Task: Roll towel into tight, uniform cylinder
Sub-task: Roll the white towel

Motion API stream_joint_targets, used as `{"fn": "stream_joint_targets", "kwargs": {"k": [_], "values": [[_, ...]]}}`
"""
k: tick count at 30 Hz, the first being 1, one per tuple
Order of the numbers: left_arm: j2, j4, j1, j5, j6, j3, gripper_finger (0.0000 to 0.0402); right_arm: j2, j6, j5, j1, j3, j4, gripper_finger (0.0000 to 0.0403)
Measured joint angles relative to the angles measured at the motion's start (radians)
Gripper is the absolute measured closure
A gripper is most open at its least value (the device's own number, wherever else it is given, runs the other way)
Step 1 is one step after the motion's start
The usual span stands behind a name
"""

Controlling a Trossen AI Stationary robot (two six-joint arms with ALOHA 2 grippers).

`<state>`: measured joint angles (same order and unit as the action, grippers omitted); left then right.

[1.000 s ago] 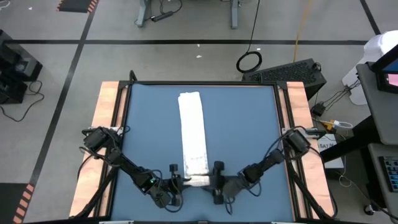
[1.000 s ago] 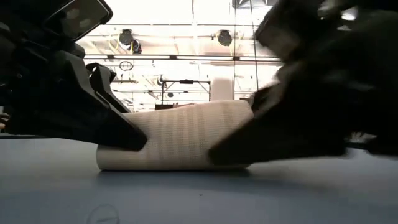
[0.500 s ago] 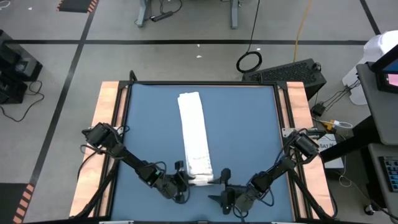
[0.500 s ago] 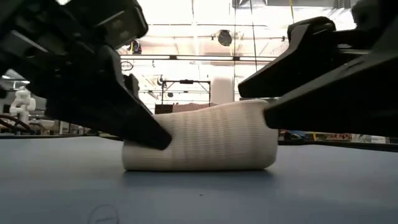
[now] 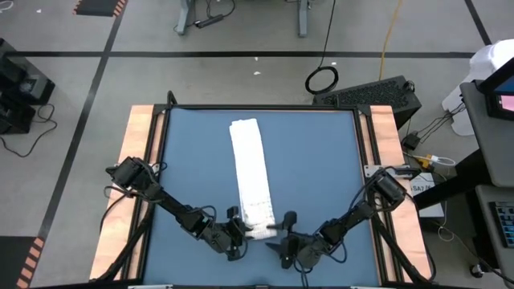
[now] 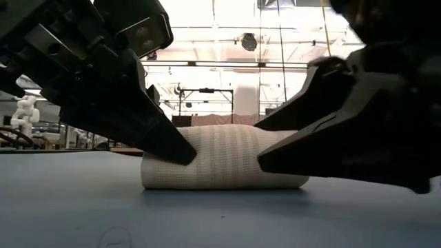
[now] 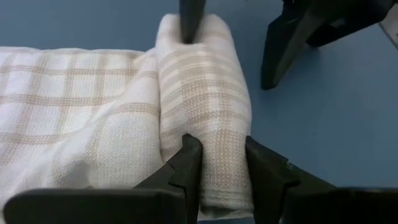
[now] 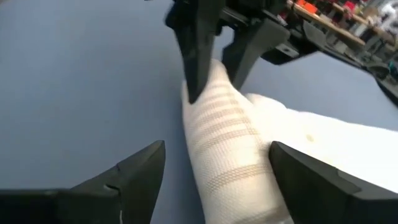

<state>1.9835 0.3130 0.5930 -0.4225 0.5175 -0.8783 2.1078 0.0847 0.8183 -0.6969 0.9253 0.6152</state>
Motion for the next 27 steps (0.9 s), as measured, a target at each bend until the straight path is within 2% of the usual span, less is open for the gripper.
{"fn": "stream_joint_targets", "kwargs": {"k": [6, 15, 18, 21, 25, 27], "values": [[0.0, 0.0, 0.0, 0.001, -0.002, 0.0, 0.0297, 0.009, 0.094, -0.004, 0.024, 0.001, -0.009, 0.0138], [-0.016, -0.007, 0.004, -0.008, 0.026, 0.002, 0.0292, 0.007, 0.228, -0.069, 0.051, 0.002, -0.069, 0.0185], [-0.051, -0.032, 0.014, -0.043, 0.027, 0.003, 0.0265, 0.008, 0.253, -0.075, 0.051, 0.002, -0.075, 0.0199], [-0.106, -0.093, 0.038, -0.139, -0.004, 0.008, 0.022, 0.009, 0.278, -0.092, 0.054, 0.003, -0.073, 0.021], [-0.162, -0.068, 0.097, -0.288, -0.144, 0.008, 0.0162, 0.009, 0.342, -0.118, 0.066, 0.002, -0.092, 0.0217], [-0.165, -0.026, 0.131, -0.321, -0.22, 0.004, 0.0145, 0.009, 0.361, -0.136, 0.073, 0.002, -0.091, 0.0217]]}}
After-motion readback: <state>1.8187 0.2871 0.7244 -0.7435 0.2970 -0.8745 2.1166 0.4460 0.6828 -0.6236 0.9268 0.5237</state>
